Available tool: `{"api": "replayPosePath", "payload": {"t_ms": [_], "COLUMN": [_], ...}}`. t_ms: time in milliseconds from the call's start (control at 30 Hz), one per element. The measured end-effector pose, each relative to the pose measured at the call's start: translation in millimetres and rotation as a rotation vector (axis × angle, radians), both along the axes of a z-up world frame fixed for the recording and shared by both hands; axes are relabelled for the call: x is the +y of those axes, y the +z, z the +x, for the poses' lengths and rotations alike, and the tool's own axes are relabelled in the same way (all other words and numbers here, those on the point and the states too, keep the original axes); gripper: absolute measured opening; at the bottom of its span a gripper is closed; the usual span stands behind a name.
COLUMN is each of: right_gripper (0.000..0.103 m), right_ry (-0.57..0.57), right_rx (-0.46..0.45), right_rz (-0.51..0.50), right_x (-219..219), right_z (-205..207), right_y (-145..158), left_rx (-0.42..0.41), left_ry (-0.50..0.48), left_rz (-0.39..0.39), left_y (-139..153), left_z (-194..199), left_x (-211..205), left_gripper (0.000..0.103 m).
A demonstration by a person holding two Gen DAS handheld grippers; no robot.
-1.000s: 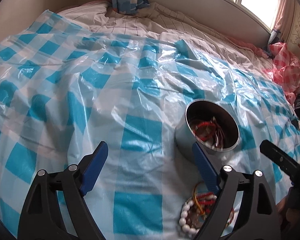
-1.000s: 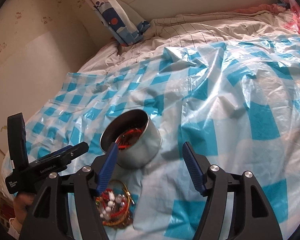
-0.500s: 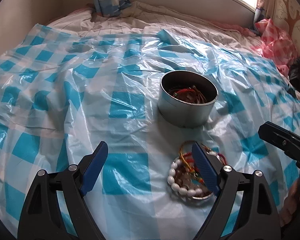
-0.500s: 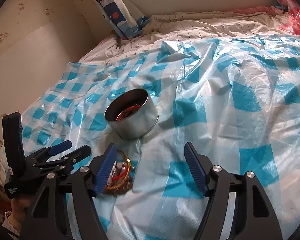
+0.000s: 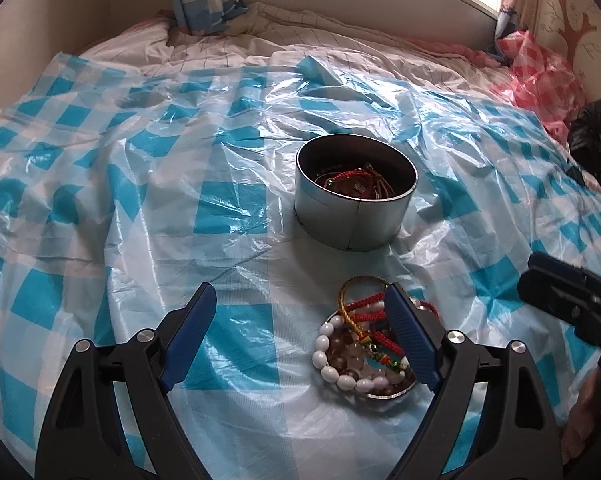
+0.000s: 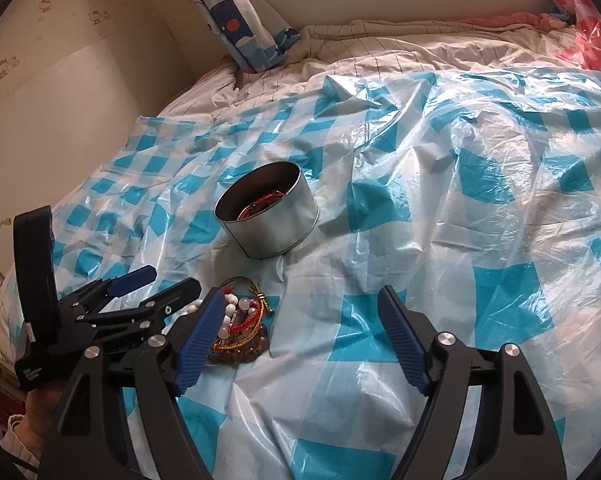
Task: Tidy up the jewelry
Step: 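Lower the left gripper into the dish and grasp the gold beaded bangle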
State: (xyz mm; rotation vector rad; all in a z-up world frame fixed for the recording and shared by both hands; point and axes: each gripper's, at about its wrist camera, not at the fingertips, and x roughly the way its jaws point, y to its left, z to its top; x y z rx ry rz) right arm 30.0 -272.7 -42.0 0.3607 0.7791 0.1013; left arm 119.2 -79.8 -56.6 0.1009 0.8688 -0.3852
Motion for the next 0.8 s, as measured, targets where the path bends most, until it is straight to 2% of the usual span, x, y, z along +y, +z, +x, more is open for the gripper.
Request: {"api": "replayPosePath", "payload": {"t_ms": [167, 367, 467, 533, 633, 667, 733, 800], "right_gripper": [0.076, 0.077, 0.078, 0.079, 0.079, 0.079, 0.08, 0.08], "right_ry": [0.011, 0.021, 0.024, 0.026, 0.025, 0.024, 0.023, 0.024], "right_rx": [0.01, 0.011, 0.009, 0.007, 0.009, 0.009, 0.009, 0.01], "right_rz": [-0.002, -0.002, -0.001, -0.002, 0.0, 0.0, 0.001, 0.001], "right_x": [2, 4, 4, 5, 5, 5, 5, 5], "right_z": [4, 6, 6, 7, 7, 7, 7, 7], "right_y": [-3, -4, -4, -4, -4, -3, -3, -3], "left_rx": [0.008, 0.042, 0.052, 0.061, 0.086, 0.088, 0.101, 0.137], "left_ry": [0.014, 0.003, -0.02, -0.036, -0.076, -0.089, -0.094, -0.09], "left_rz": [-0.001, 0.045, 0.079, 0.085, 0.078, 0.08, 0.06, -0.016], "left_y": [-4, -16, -21, -23, -25, -25, -24, -21], "left_z": [11, 18, 17, 16, 13, 12, 11, 13], "left_x": [-4, -13, -21, -24, -28, -30, -29, -19], "left_gripper": [0.08, 0.068, 0.054, 0.032, 0.007, 0.003, 0.003, 0.003]}}
